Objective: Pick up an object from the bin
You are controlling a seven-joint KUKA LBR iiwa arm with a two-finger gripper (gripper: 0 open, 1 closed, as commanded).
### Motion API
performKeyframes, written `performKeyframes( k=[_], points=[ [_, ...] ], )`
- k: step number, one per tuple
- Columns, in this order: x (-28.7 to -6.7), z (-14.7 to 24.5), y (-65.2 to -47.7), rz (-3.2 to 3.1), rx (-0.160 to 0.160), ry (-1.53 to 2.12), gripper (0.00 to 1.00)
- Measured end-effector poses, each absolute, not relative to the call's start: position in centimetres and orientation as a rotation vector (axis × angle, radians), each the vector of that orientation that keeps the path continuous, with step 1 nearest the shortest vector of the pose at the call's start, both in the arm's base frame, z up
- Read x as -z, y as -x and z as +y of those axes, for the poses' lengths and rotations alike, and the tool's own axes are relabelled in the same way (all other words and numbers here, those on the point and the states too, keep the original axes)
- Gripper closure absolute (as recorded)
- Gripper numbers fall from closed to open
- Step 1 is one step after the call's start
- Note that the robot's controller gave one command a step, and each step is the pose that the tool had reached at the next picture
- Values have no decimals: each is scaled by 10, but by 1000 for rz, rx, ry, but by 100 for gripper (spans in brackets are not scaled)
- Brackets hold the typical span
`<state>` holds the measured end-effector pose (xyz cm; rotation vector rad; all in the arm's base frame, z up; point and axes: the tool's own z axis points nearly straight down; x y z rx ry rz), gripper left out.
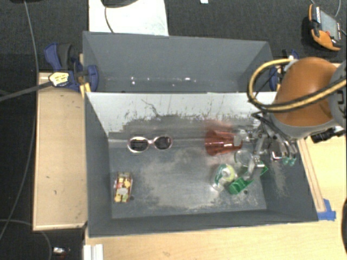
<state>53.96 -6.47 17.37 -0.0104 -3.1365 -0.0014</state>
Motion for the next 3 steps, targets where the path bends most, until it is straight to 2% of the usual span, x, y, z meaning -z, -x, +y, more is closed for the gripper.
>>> performKeyframes(
  k=[1,2,3],
  points=[
    [-178,-65,-541,-3144,0,5,0],
    [-75,-116,-540,-3139,10,-342,0],
    [-125,-127,-522,-3120,-2,-461,0]
  ],
)
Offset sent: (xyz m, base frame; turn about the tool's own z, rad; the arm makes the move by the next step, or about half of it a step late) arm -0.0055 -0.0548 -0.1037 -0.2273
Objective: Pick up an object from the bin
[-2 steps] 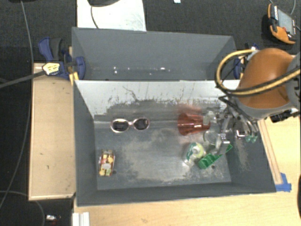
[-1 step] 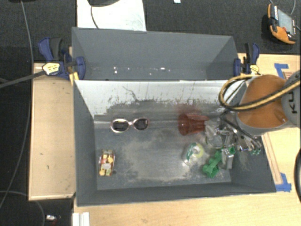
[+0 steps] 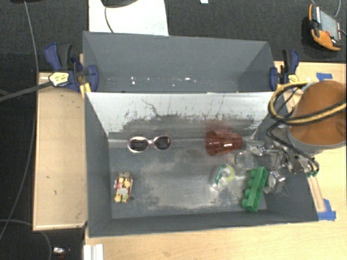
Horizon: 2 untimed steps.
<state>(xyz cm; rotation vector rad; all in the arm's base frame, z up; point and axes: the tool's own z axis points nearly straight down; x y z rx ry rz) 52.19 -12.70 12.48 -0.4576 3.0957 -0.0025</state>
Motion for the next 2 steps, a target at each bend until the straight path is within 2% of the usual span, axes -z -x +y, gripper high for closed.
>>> performKeyframes(
  k=[1,2],
  points=[
    [-100,-85,-497,3006,-5,855,0],
    [-71,-86,-488,2938,7,1070,0]
  ],
)
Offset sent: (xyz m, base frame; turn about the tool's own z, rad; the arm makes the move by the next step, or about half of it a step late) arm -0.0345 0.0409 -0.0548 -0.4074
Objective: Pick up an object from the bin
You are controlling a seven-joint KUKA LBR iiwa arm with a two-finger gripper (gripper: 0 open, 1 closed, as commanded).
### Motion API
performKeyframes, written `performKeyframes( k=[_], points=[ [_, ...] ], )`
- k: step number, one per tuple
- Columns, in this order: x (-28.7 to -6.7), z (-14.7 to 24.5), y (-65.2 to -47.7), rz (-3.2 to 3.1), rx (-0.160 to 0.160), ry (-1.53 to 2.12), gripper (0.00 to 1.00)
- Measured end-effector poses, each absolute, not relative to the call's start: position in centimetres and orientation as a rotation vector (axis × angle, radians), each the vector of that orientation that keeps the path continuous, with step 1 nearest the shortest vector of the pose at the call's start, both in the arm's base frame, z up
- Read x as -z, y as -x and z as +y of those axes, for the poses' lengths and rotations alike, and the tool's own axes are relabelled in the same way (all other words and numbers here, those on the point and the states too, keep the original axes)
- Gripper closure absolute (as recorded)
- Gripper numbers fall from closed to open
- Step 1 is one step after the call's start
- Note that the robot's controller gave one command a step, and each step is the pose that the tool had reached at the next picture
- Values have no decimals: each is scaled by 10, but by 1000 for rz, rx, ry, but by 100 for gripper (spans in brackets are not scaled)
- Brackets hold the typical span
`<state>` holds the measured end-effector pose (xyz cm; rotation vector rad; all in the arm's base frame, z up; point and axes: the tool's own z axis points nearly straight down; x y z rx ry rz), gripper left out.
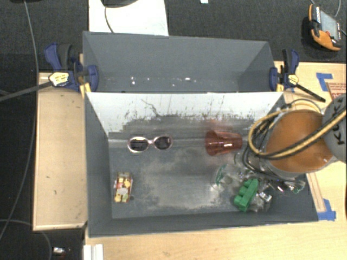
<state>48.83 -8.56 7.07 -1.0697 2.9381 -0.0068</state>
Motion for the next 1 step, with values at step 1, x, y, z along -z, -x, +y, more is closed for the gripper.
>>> performKeyframes(
  k=[1],
  points=[
    [-72,-93,-508,2979,-2,925,100]
  ],
)
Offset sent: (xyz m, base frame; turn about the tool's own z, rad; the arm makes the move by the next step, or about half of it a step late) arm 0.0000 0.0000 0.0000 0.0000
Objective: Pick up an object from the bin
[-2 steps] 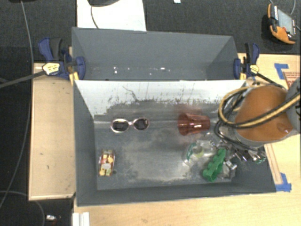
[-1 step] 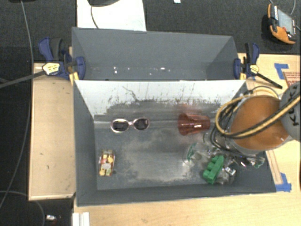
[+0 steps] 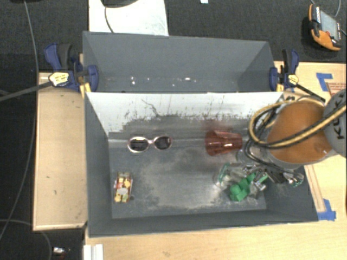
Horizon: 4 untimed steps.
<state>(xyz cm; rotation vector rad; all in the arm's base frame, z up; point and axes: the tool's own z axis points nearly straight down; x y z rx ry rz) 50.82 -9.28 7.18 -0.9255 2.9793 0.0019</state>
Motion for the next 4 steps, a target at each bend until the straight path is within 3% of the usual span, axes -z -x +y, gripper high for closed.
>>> performKeyframes(
  k=[2,3,4],
  points=[
    [-76,-93,-508,2977,-2,927,100],
    [-90,-92,-508,2977,-2,927,100],
    [-135,-92,-506,2985,-8,922,100]
  ],
)
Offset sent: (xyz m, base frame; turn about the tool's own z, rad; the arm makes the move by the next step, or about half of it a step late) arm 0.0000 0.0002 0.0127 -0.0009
